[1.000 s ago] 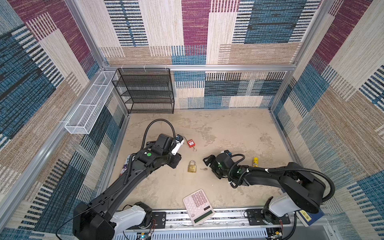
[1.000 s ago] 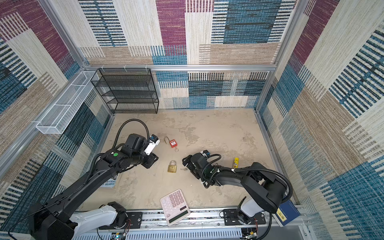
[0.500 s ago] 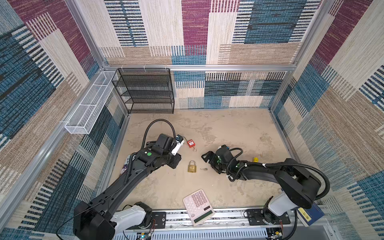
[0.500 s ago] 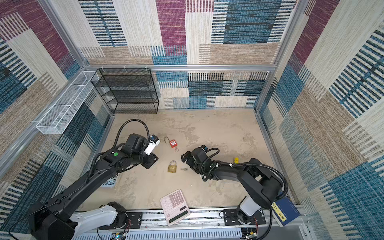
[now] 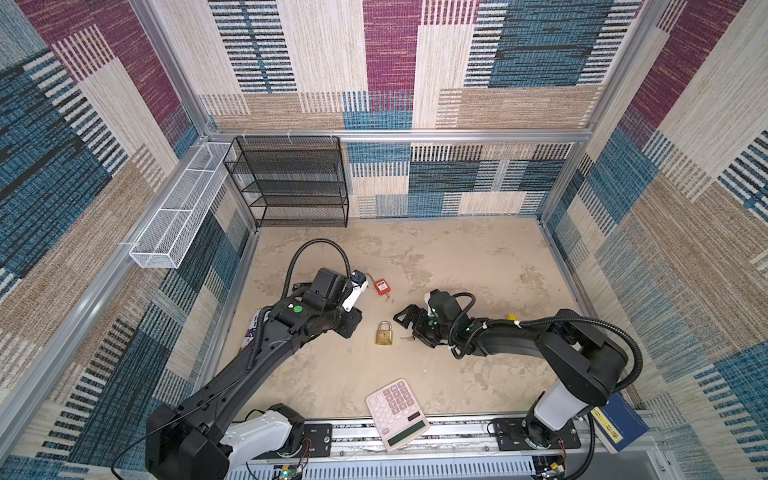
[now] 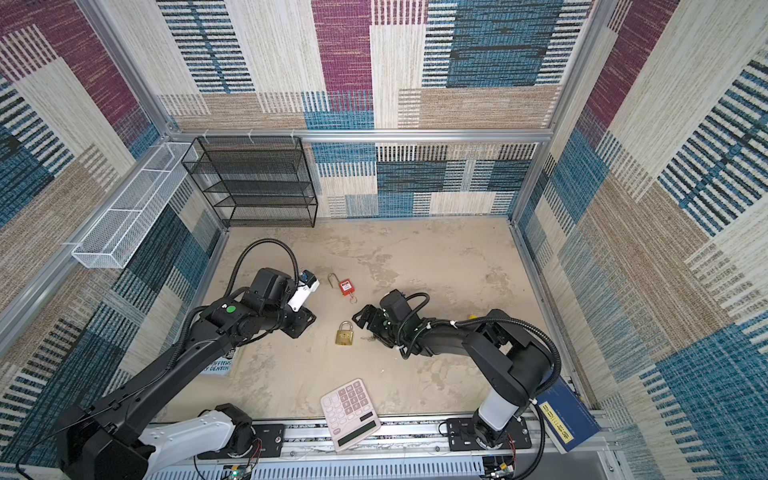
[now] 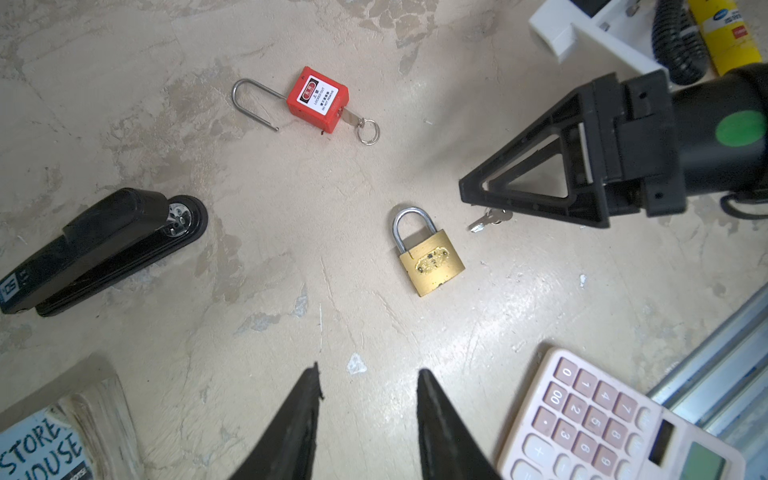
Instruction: Lock with the key
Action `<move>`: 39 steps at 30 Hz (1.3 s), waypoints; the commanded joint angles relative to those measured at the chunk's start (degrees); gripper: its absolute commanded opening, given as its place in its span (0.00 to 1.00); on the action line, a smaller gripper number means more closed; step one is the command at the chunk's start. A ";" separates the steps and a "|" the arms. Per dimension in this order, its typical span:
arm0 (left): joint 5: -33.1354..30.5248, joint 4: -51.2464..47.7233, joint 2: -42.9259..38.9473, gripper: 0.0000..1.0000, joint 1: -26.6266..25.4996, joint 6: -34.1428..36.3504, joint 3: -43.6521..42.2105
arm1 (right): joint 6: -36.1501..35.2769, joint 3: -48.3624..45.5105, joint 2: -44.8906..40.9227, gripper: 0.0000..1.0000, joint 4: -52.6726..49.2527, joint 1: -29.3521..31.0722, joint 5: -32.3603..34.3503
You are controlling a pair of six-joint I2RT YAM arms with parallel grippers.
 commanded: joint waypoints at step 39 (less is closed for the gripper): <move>-0.98 -2.15 -2.28 0.41 -0.08 -1.49 -0.89 | 6.61 -3.97 0.82 0.95 9.54 2.41 -7.65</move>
